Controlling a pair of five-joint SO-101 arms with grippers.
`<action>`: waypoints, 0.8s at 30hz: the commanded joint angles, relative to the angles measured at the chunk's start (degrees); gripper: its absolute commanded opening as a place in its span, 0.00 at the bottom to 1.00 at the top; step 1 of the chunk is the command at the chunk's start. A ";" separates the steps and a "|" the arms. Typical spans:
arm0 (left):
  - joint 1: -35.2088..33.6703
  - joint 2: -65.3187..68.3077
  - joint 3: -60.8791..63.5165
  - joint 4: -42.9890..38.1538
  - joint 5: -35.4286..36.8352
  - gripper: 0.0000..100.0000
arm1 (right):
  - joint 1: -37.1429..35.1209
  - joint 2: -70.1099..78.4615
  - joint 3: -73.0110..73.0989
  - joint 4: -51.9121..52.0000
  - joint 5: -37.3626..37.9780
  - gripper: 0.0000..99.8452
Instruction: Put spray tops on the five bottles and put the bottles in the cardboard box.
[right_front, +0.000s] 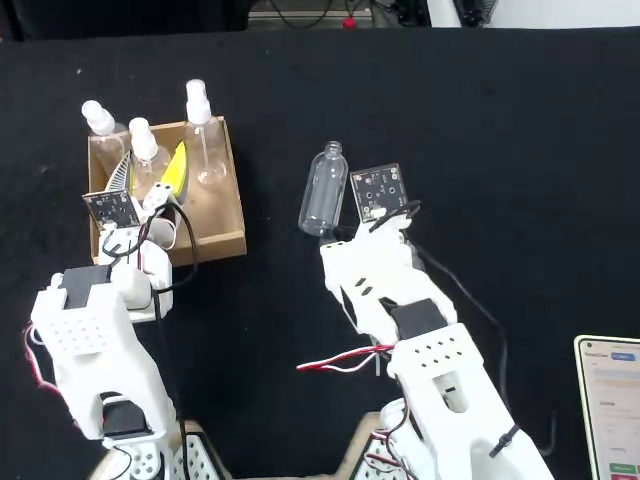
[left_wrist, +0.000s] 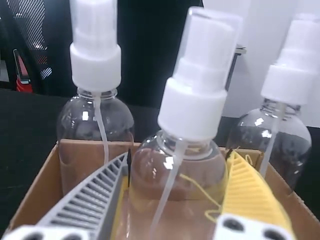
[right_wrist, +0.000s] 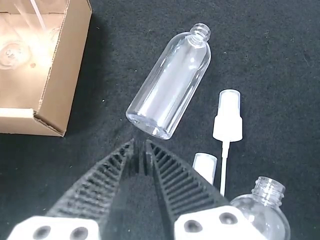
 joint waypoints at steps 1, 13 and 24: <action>-0.31 -9.32 3.21 4.57 0.62 0.29 | -0.44 -1.27 -0.31 -1.76 0.53 0.02; -0.75 -20.48 4.09 22.68 4.48 0.29 | -0.44 -1.27 -0.31 -1.67 0.53 0.02; -0.48 -21.01 7.08 22.51 4.48 0.29 | -0.44 -1.27 -0.31 -1.58 0.53 0.02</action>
